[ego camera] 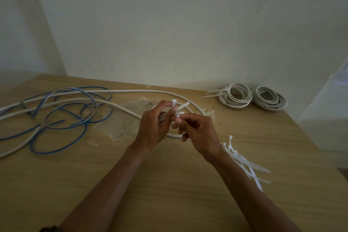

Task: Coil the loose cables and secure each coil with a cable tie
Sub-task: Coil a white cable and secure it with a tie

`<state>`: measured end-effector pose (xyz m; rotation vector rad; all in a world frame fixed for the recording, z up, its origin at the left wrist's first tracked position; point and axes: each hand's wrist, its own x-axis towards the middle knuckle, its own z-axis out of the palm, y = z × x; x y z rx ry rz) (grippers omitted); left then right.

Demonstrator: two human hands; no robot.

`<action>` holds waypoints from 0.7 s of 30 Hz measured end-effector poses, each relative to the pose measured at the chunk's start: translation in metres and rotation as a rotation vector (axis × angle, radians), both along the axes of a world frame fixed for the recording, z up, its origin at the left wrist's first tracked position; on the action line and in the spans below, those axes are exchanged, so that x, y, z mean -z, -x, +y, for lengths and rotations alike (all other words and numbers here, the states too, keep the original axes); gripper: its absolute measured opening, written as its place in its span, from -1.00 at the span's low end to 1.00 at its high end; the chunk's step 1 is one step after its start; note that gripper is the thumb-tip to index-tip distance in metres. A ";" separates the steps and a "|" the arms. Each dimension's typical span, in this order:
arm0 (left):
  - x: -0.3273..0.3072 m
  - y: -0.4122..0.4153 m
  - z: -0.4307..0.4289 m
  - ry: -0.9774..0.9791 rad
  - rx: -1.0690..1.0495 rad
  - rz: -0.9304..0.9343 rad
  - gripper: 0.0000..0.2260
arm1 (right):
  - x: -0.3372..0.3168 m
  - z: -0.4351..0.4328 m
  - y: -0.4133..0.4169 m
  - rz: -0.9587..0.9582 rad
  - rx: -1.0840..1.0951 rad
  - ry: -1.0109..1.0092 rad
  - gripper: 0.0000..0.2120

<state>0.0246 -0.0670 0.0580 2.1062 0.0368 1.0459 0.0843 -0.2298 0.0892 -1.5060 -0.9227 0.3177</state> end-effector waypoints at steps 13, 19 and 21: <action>0.002 -0.002 -0.006 -0.265 -0.083 -0.032 -0.78 | -0.004 -0.007 -0.011 0.358 0.022 -0.068 -0.73; 0.002 -0.002 -0.008 -0.323 -0.097 -0.025 -0.73 | -0.004 -0.009 -0.017 0.408 0.008 0.029 -0.82; 0.000 -0.001 -0.007 -0.376 -0.117 -0.023 -0.73 | -0.006 -0.009 -0.018 0.452 -0.008 0.033 -0.84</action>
